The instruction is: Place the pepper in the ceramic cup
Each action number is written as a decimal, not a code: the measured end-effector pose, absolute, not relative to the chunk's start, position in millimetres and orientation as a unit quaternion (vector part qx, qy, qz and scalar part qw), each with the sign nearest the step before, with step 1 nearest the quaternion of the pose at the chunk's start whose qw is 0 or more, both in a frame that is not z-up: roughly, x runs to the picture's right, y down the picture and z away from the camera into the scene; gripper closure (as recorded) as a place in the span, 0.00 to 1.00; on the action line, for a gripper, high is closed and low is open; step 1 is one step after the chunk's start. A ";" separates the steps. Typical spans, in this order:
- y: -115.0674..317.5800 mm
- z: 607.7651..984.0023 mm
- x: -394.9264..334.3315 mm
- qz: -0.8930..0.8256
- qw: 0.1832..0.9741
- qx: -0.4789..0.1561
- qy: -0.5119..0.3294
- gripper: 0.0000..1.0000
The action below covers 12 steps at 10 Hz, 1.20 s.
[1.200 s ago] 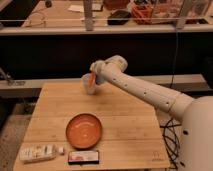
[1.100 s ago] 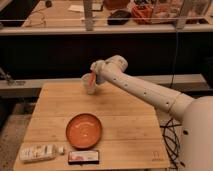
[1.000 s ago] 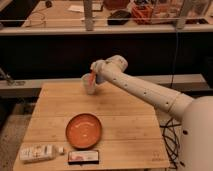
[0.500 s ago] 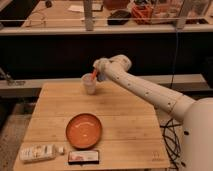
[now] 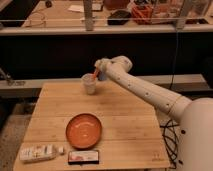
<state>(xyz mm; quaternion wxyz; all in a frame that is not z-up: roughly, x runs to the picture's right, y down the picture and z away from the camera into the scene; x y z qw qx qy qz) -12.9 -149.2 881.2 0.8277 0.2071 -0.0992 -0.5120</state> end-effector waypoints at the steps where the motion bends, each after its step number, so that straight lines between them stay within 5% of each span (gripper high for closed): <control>1: -147.5 885.0 -12.1 -0.513 0.827 0.206 -0.099 0.97; 9: -130.1 906.4 -13.0 -0.526 0.823 0.178 -0.117 0.97; 12: -123.0 913.1 -22.8 -0.556 0.803 0.159 -0.143 0.77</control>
